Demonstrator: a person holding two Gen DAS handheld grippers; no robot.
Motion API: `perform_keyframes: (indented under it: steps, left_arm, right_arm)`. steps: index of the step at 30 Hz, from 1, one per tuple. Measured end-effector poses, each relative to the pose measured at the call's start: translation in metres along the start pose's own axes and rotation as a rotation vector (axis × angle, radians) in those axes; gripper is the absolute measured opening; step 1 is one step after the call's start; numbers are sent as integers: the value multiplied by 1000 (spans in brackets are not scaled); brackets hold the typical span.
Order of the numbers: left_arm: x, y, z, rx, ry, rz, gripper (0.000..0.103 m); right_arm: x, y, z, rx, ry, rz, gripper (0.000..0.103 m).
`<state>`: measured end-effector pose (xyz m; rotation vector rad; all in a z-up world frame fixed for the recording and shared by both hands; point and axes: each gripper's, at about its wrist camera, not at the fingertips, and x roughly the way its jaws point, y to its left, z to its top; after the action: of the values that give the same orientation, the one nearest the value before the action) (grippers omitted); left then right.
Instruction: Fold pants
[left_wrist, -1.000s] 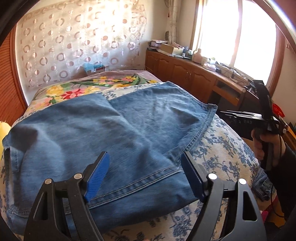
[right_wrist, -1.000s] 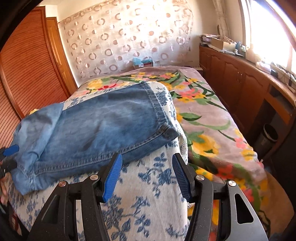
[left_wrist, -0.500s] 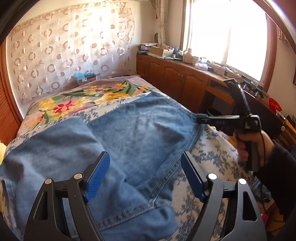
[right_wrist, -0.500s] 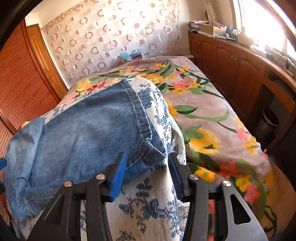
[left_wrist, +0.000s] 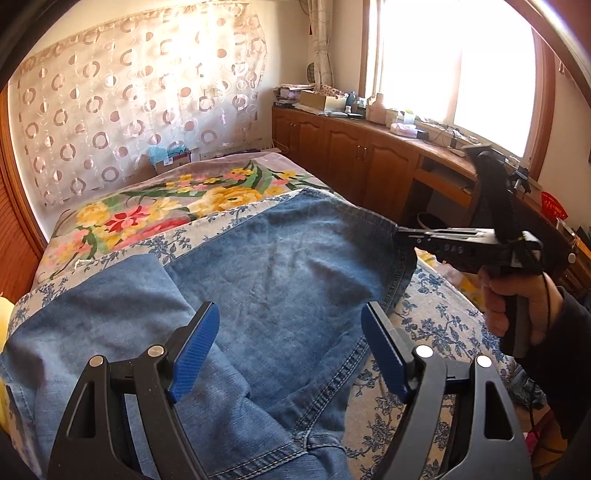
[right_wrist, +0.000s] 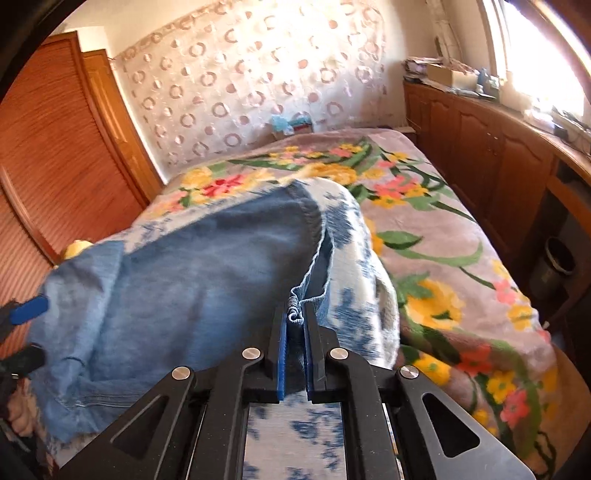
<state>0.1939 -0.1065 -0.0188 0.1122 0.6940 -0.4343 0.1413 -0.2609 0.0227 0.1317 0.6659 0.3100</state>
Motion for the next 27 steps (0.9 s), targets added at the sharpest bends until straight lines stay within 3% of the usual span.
perform_keyframes:
  steps: [13, 23, 27]
  left_arm:
    - [-26, 41, -14, -68, -21, 47, 80]
    - [-49, 81, -32, -143, -40, 96, 80]
    - [-48, 87, -37, -155, -37, 99, 80]
  right_arm:
    - [-30, 77, 6, -137, -63, 221, 7]
    - [-32, 121, -6, -210, -13, 372, 7]
    - [-30, 120, -8, -247, 21, 363, 20]
